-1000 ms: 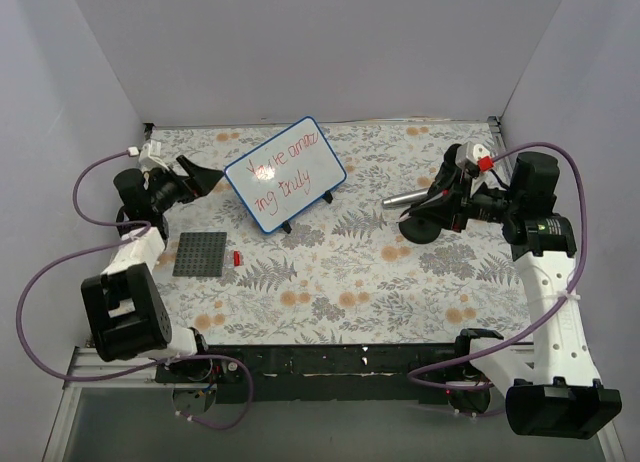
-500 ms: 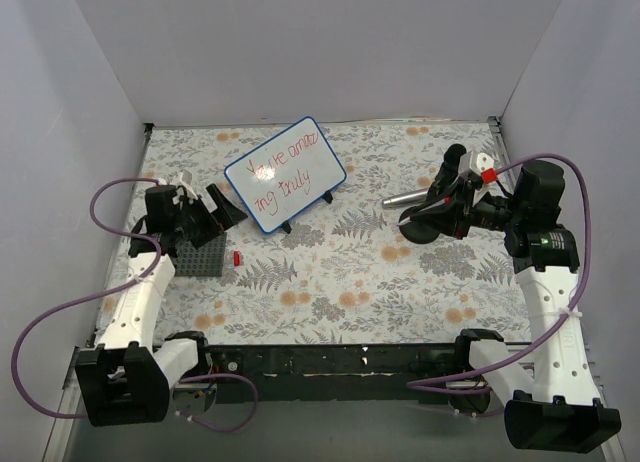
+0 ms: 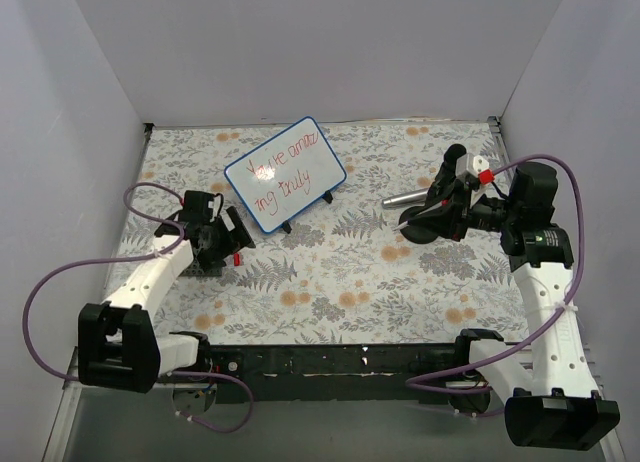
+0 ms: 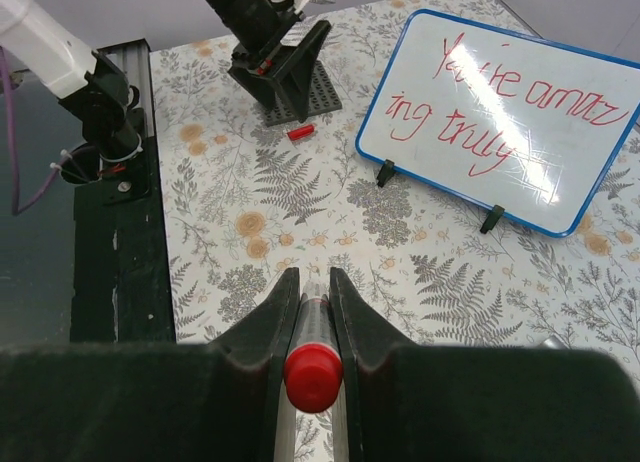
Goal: Write a sentence on the whiteboard
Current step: Pick up the pen cap from the center of the board.
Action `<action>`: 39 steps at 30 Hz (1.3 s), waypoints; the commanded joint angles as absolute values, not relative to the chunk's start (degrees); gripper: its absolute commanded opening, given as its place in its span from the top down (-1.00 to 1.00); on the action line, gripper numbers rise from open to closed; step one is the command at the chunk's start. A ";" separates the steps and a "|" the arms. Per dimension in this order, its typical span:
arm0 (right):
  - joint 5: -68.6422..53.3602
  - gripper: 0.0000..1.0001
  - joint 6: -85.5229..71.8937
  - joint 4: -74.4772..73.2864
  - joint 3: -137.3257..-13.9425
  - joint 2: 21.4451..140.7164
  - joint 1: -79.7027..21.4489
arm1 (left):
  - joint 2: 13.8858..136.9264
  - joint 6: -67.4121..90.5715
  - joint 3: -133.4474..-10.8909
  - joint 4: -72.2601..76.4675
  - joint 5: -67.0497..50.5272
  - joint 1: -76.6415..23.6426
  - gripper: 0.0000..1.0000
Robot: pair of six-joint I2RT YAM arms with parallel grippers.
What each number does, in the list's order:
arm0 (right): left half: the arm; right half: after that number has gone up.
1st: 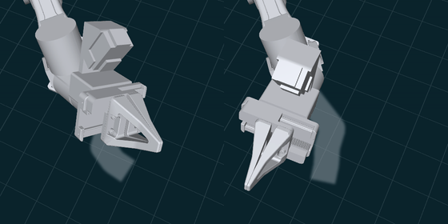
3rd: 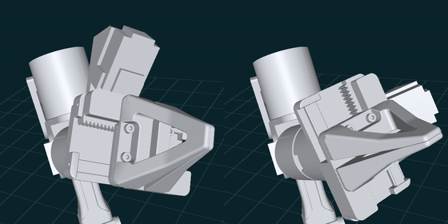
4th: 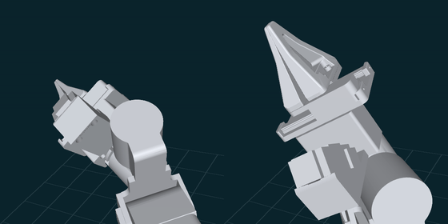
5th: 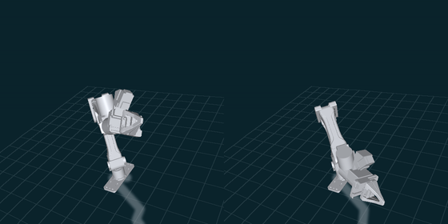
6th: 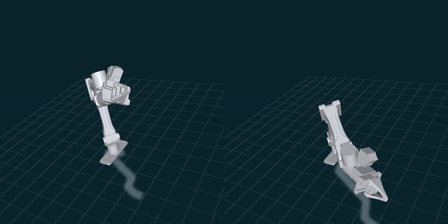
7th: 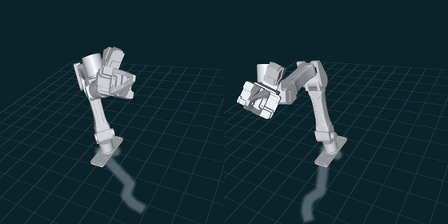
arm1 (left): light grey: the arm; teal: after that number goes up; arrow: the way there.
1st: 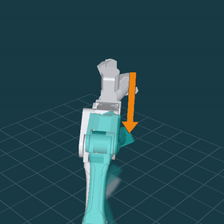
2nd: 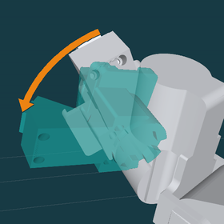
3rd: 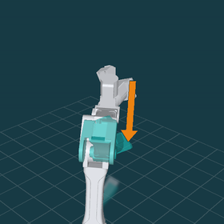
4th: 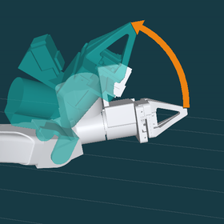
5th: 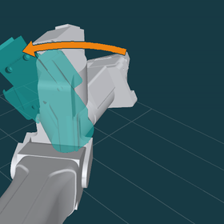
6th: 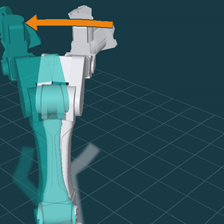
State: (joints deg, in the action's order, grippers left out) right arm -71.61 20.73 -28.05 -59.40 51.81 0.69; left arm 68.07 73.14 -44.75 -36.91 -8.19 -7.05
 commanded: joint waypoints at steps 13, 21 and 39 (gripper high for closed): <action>-75.50 0.97 20.39 -24.70 -58.45 52.65 0.79 | 86.74 67.24 -55.98 -42.36 -0.70 -9.14 -0.07; -75.67 0.97 20.48 -24.61 -58.27 52.91 0.79 | 90.52 65.66 -57.22 -42.89 3.87 -9.14 0.23; -75.41 0.97 20.57 -24.61 -58.01 53.17 0.79 | 98.08 62.58 -54.93 -41.14 0.36 -9.31 0.82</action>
State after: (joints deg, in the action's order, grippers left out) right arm -74.15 20.75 -26.63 -58.26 52.99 0.69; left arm 95.22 63.99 -56.31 -42.09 1.69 -8.86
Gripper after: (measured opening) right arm 0.187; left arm 0.180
